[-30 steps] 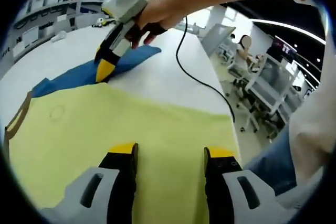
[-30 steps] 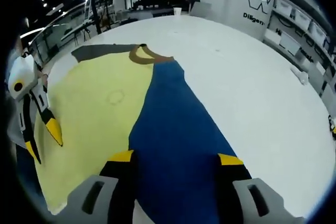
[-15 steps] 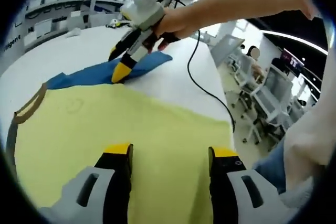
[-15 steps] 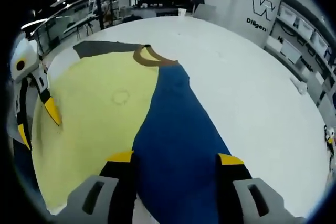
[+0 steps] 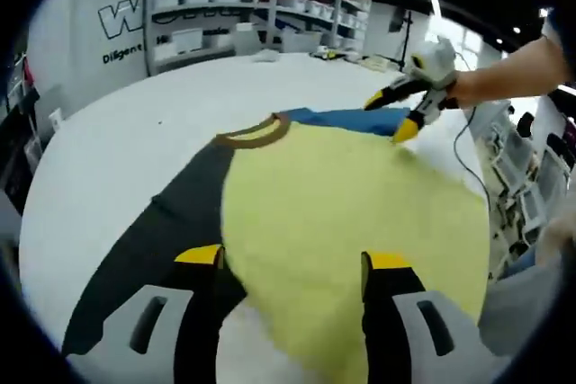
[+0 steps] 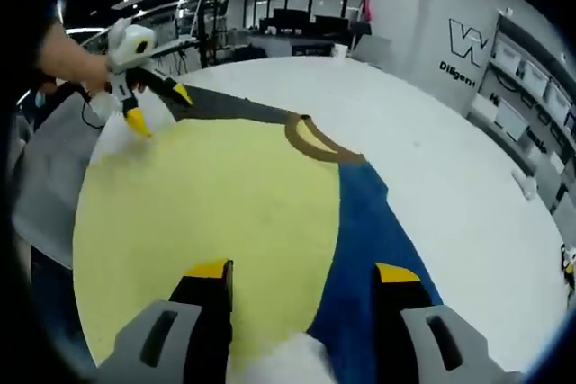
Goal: Fold the garment on the visible template until the final outline fits inside the template.
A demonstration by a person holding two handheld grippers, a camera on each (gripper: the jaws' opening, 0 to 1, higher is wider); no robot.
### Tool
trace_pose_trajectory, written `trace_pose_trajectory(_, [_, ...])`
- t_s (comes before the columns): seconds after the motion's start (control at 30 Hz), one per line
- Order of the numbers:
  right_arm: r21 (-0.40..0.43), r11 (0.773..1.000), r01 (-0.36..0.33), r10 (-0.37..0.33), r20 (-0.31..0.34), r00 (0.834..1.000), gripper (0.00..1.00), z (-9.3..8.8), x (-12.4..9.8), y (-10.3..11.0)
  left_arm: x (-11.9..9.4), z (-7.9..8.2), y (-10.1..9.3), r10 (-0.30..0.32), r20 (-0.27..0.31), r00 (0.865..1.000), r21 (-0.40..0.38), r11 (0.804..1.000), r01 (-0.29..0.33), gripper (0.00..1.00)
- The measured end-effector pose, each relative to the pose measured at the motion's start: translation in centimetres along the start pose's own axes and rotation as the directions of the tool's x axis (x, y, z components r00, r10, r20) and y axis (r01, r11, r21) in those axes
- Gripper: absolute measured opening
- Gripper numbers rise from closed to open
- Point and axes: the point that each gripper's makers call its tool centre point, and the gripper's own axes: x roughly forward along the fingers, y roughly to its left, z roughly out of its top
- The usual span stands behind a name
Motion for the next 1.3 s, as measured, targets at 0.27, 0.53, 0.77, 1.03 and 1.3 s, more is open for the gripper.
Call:
trace_pose_trajectory(0.27, [-0.104, 0.982, -0.158, 0.164, 0.052, 0.985, 0.60, 4.4, 4.0, 8.8, -0.2, -0.8, 6.2, 0.096, -0.062, 0.993, 0.043, 0.995, -0.093, 0.61])
trace_pose_trajectory(0.53, [-0.255, 0.920, -0.297, 0.326, 0.080, 0.942, 0.64, 10.5, 8.3, 16.3, 1.0, -0.8, 7.5, 0.097, -0.094, 0.991, 0.066, 0.994, -0.091, 0.61])
trace_pose_trajectory(0.77, [-0.333, 0.842, -0.425, 0.465, 0.047, 0.884, 0.65, 13.2, 11.0, 22.4, 1.8, -2.6, 7.8, 0.084, -0.155, 0.984, 0.105, 0.992, -0.068, 0.62])
trace_pose_trajectory(1.03, [-0.364, 0.759, -0.540, 0.559, -0.060, 0.827, 0.70, 11.4, 12.1, 26.0, 1.8, -2.5, 8.9, 0.061, -0.127, 0.990, 0.044, 0.997, -0.056, 0.70])
trace_pose_trajectory(1.3, [-0.397, 0.737, -0.547, 0.568, -0.074, 0.819, 0.76, 10.5, 11.8, 27.2, 2.4, -1.8, 10.3, 0.048, -0.133, 0.990, 0.053, 0.998, -0.041, 0.68])
